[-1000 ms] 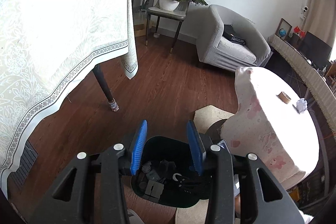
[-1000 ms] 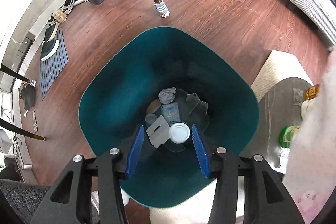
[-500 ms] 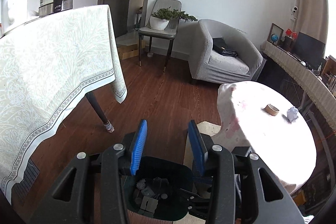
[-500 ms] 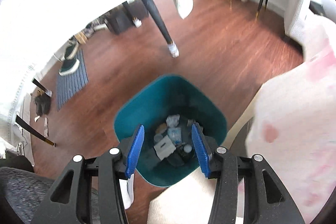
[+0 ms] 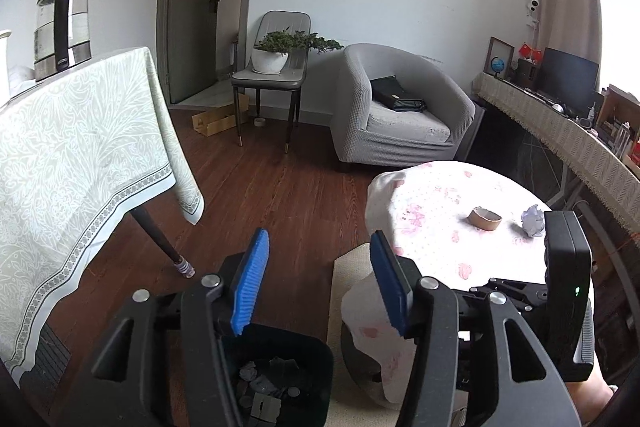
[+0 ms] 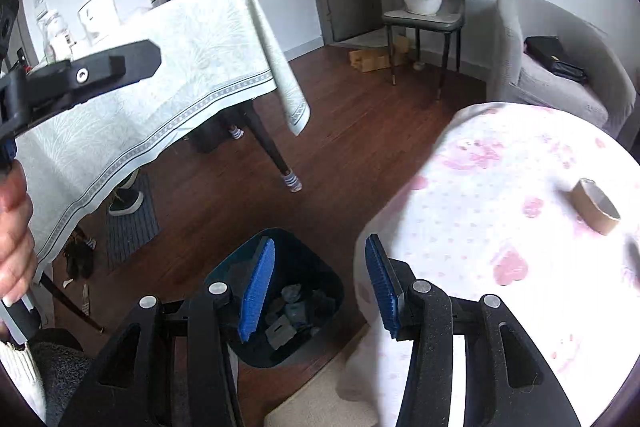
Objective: Collect trash
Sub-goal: 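Move both grippers back over the table toward the tape roll and white paper, then grasp the crumpled white paper with the right gripper while the left grasps the cardboard tape roll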
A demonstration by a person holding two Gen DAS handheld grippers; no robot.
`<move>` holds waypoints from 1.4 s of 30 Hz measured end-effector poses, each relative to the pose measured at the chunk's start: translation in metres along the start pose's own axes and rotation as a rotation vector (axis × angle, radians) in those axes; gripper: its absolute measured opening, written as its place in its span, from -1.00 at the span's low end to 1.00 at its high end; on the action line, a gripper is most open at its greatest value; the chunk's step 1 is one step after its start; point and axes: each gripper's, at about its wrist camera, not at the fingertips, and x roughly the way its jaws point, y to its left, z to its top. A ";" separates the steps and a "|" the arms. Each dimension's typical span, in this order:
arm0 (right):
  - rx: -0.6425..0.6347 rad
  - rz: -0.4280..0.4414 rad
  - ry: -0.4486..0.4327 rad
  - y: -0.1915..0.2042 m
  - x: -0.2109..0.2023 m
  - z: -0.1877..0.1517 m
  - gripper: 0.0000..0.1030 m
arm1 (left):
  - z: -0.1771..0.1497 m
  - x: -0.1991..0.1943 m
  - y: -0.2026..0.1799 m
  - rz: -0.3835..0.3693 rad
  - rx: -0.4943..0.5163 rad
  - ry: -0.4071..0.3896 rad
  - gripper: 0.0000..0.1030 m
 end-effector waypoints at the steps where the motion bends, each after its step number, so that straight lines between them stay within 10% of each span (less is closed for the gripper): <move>1: 0.010 -0.012 -0.008 -0.009 -0.003 0.000 -0.07 | 0.001 0.004 -0.005 -0.006 0.002 -0.001 0.13; 30: 0.197 -0.398 -0.181 -0.254 -0.100 -0.018 0.40 | 0.012 0.178 -0.172 -0.173 0.107 0.142 0.66; 42: 0.287 -0.303 -0.068 -0.289 -0.084 -0.035 0.16 | -0.004 0.220 -0.228 -0.222 0.212 0.247 0.69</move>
